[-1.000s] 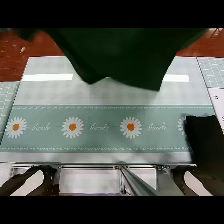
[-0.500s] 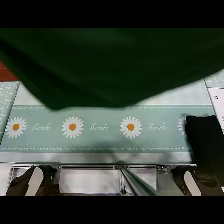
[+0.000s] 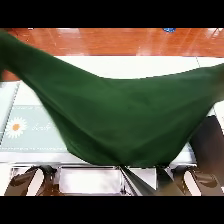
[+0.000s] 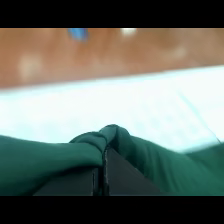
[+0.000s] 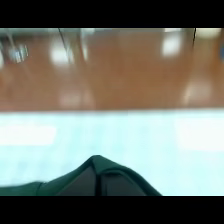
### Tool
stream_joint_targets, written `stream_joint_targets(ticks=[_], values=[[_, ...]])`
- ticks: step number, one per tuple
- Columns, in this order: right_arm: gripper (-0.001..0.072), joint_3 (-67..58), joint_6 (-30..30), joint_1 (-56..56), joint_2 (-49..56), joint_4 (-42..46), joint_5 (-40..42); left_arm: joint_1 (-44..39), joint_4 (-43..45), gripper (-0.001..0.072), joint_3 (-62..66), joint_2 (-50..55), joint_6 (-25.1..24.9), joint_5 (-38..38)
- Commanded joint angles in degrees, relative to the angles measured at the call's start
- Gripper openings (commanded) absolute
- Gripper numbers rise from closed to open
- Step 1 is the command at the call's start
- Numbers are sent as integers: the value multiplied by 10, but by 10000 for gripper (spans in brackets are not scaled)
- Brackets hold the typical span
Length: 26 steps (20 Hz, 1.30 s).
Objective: Fold the shirts.
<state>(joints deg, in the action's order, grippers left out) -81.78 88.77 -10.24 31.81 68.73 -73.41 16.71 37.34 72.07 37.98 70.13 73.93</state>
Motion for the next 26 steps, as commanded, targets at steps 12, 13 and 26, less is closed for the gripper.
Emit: stream_joint_targets(ticks=[12, 13, 26], values=[[25, -17, -78, 2, 546, -263, 156, -54, -29, 19, -127, 434, -35, -203], [82, -19, -78, -1, 565, -278, 159, -57, -28, 19, -127, 447, -35, -203], [407, 446, -11, -19, 218, -104, -76, -57, -28, 19, -127, 460, -37, -183]])
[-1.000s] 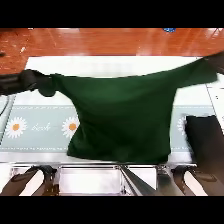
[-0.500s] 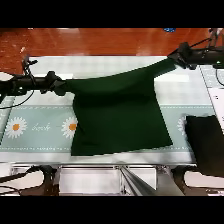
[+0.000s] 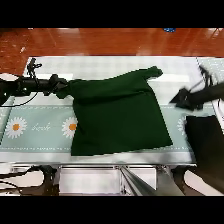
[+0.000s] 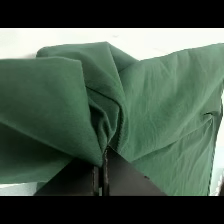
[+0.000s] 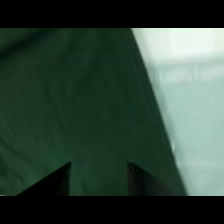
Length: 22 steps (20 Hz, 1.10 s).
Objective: Fold the shirts.
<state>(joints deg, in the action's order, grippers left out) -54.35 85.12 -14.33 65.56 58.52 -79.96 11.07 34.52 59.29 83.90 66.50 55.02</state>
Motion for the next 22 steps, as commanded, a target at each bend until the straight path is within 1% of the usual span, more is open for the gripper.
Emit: stream_joint_targets(ticks=[1, 4, 7, 9, 12, 14, 17, 19, 22], values=[[407, 221, 41, 35, -151, -14, -9, 0, 0, 19, 0, 1, -1, 9], [407, 311, 64, 89, -192, -27, -6, 0, 0, 19, 0, 1, -1, 11], [407, 330, 89, 146, -191, -27, 29, -1, 0, 19, 0, 1, 0, 11], [407, 330, 101, 179, -174, -31, 46, -2, 0, 19, 0, 1, 0, 11], [407, 330, 101, 228, -118, -39, 75, -2, 0, 19, 0, 1, -1, 11], [407, 330, 92, 248, -83, -62, 116, -2, 0, 19, 0, 1, -1, 11], [407, 329, 71, 250, -39, -113, 188, -2, 0, 19, 0, 1, -1, 11], [407, 329, 59, 250, -24, -150, 238, -2, 0, 19, 0, 1, -1, 11], [407, 329, 62, 250, -20, -184, 309, -1, 0, 19, 0, 1, -1, 11]])
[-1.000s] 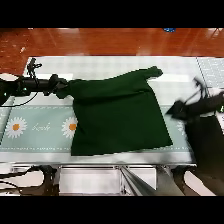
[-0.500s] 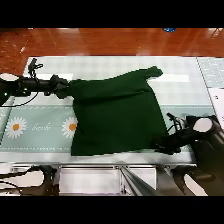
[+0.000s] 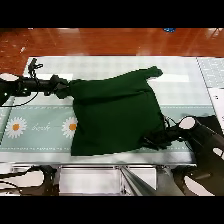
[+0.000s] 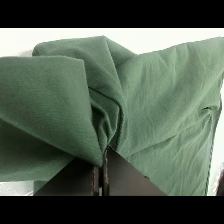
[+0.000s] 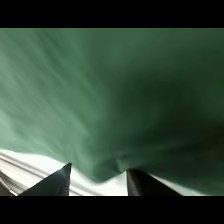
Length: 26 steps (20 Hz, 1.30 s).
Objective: Fold the shirts.
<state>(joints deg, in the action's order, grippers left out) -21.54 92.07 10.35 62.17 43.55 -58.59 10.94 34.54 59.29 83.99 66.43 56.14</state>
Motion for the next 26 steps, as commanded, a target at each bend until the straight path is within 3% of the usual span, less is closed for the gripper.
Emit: stream_joint_targets(ticks=[1, 2, 3, 4, 7, 11, 15, 19, 23, 26], values=[[391, 0, -9, 3, 14, -55, 113, 0, 0, 19, 0, 0, 0, 0], [324, 0, -17, 3, 14, -74, 126, 0, 0, 19, 0, 0, 0, 0], [211, 0, -35, 3, 14, -90, 133, 0, 0, 19, 0, 0, 0, 0], [35, 0, -71, 3, 14, -110, 134, 0, 0, 18, 0, 0, 0, 0], [24, 0, -124, -10, 13, -145, 108, 2, 0, 19, 0, -1, 0, 1], [23, -22, -140, -90, 13, -87, 60, 23, 0, 18, -1, -17, -30, 51], [23, -148, -128, -209, 21, 26, 31, 22, 2, 18, -75, -86, -43, 71], [23, -331, -134, -271, 117, 67, -17, -18, 2, 18, -221, -188, -42, 71], [23, -512, -126, -263, 248, 47, -44, -100, 0, 18, -349, -273, 16, 64], [23, -610, -115, -237, 327, 26, -50, -179, 0, 18, -395, -279, 51, 42]])
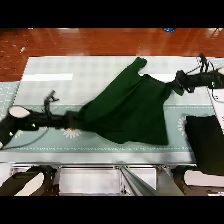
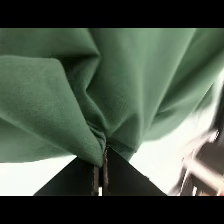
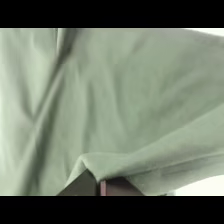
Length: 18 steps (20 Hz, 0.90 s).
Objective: Fold the shirts.
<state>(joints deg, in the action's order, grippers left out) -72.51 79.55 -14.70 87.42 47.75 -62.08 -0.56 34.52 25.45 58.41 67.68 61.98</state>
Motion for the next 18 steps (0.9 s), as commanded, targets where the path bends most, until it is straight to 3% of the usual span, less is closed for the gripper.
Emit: stream_joint_targets(ticks=[1, 4, 5, 6, 7, 8, 12, 15, 18], values=[[23, -120, 13, 23, 93, -20, -14, -94, 0, 18, -62, -20, 42, -31], [24, -141, 22, 43, 124, -44, -3, -129, 0, 18, -53, -16, 57, -85], [90, -141, 27, 44, 125, -43, 3, -121, 0, 22, -46, -16, 57, -86], [367, -141, 33, 42, 124, -43, 3, -110, 0, 142, -37, -16, 57, -78], [409, -144, 37, 34, 121, -46, -11, -95, 3, 424, -24, -16, 54, -58], [409, -149, 38, 21, 116, -49, -32, -73, 18, 507, -5, -16, 48, -27], [408, -151, 24, -71, 29, 2, -113, 94, 114, 507, 133, -20, 48, 86], [408, -85, 25, -136, -74, 161, -142, 197, 110, 506, 177, -12, 49, 42], [407, 83, 21, -183, -175, 179, -100, 189, 104, 506, 169, 54, 38, 55]])
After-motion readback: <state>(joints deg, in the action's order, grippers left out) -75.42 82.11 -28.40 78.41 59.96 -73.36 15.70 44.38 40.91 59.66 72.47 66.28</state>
